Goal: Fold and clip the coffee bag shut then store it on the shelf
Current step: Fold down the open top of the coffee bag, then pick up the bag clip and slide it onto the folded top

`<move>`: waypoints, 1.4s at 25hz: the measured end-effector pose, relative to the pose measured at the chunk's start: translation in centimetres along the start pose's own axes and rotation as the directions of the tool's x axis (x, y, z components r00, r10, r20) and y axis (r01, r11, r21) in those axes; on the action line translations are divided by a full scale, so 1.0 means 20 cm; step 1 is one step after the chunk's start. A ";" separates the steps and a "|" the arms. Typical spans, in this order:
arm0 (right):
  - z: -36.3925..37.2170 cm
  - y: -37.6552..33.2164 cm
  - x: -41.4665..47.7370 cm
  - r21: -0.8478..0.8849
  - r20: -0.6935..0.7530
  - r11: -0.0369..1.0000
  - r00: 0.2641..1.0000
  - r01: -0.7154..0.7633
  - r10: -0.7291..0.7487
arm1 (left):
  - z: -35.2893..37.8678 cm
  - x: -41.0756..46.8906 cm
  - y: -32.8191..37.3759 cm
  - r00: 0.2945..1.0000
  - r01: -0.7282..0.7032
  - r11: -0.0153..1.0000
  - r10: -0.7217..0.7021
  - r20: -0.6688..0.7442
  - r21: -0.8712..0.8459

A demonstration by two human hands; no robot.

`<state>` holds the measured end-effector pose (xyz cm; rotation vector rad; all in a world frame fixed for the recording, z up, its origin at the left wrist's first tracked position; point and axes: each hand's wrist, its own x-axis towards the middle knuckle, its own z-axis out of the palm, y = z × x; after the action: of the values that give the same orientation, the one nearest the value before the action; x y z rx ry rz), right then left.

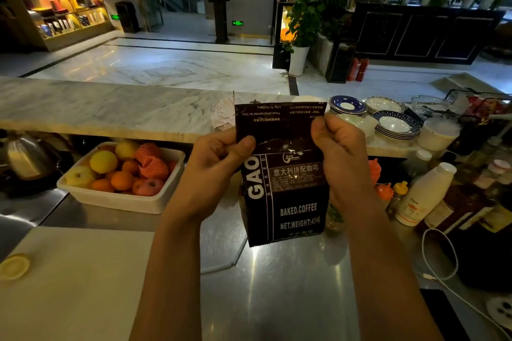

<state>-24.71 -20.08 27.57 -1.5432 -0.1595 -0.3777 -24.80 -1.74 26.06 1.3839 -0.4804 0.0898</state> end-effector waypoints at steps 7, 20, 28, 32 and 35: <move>0.10 0.09 -0.03 -0.051 0.203 0.999 0.979 -0.019 0.029 | -0.15 -0.04 -0.05 0.983 -0.016 0.999 0.025 -0.184 0.046; 0.57 0.44 -0.11 -0.035 0.310 0.992 0.942 -0.120 0.125 | -0.54 -0.39 -0.32 0.887 0.131 0.983 -0.058 -0.459 0.128; 0.60 1.13 -0.27 -0.388 0.107 0.759 0.792 -0.523 0.601 | -0.83 -0.69 -0.56 0.742 0.307 0.924 -0.083 -0.665 0.228; 0.57 1.45 -0.41 -0.706 0.066 0.533 0.706 -0.466 0.705 | -0.96 -0.76 -0.66 0.706 0.371 0.906 -0.132 -0.696 0.205; 0.59 1.60 -0.49 -0.854 0.048 0.380 0.673 -0.355 0.738 | -1.04 -0.78 -0.73 0.706 0.403 0.896 -0.173 -0.687 0.188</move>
<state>-21.48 -7.61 -5.40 -2.4547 0.2697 0.5870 -28.19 18.52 4.63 1.6243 0.3790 0.3999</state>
